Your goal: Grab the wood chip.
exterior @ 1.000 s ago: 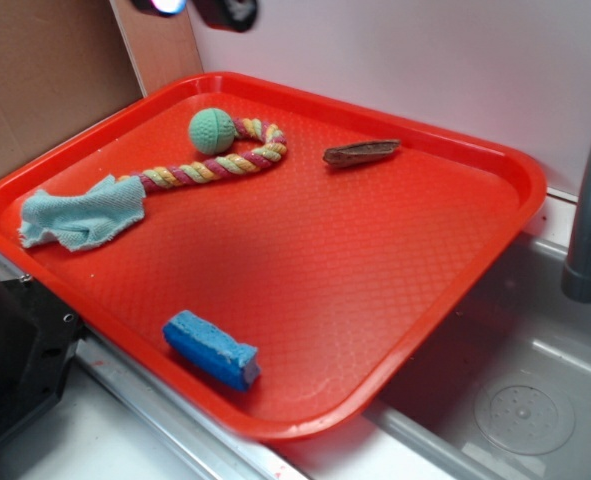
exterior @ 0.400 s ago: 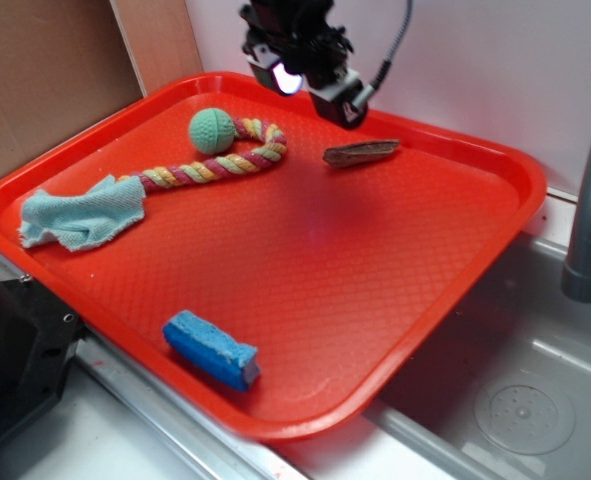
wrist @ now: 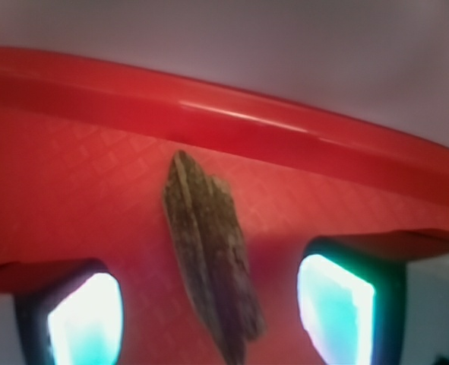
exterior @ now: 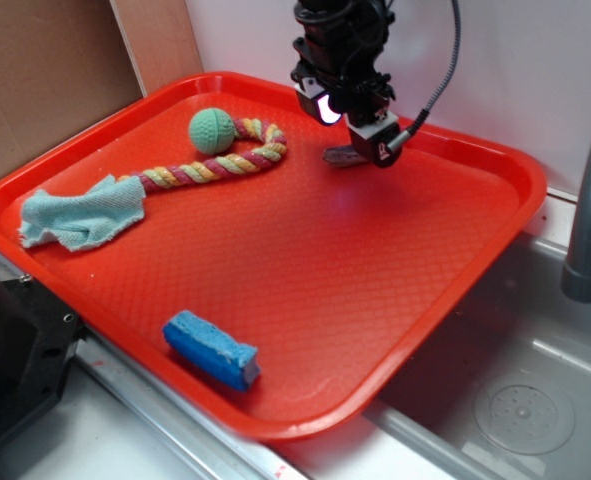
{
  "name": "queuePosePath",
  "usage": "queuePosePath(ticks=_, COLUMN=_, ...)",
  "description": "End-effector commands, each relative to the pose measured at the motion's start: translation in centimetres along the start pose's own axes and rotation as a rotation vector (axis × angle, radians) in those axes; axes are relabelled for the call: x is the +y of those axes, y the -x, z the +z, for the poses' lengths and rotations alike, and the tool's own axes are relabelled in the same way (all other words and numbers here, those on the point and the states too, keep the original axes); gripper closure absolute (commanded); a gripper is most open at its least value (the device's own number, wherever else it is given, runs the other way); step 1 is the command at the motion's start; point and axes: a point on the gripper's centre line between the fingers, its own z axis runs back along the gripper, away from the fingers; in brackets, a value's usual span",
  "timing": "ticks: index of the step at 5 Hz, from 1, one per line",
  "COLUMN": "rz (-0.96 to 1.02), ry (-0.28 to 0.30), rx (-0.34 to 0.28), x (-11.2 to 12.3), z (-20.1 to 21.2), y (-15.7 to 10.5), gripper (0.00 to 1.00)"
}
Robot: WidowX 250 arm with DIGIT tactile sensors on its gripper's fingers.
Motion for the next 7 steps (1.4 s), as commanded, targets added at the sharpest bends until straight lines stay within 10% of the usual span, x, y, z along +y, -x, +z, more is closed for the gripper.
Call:
queuePosePath(ticks=1, rz=-0.002, ry=0.015, rx=0.012, x=-0.5, z=-0.3, y=-0.9, gripper=1.00)
queuePosePath(ticks=3, rz=0.013, ry=0.015, rx=0.060, x=-0.5, z=-1.2, y=-0.2, gripper=1.00)
queuePosePath(ticks=7, rz=0.314, ry=-0.100, rx=0.019, x=-0.7, z=13.8, y=7.0, gripper=1.00)
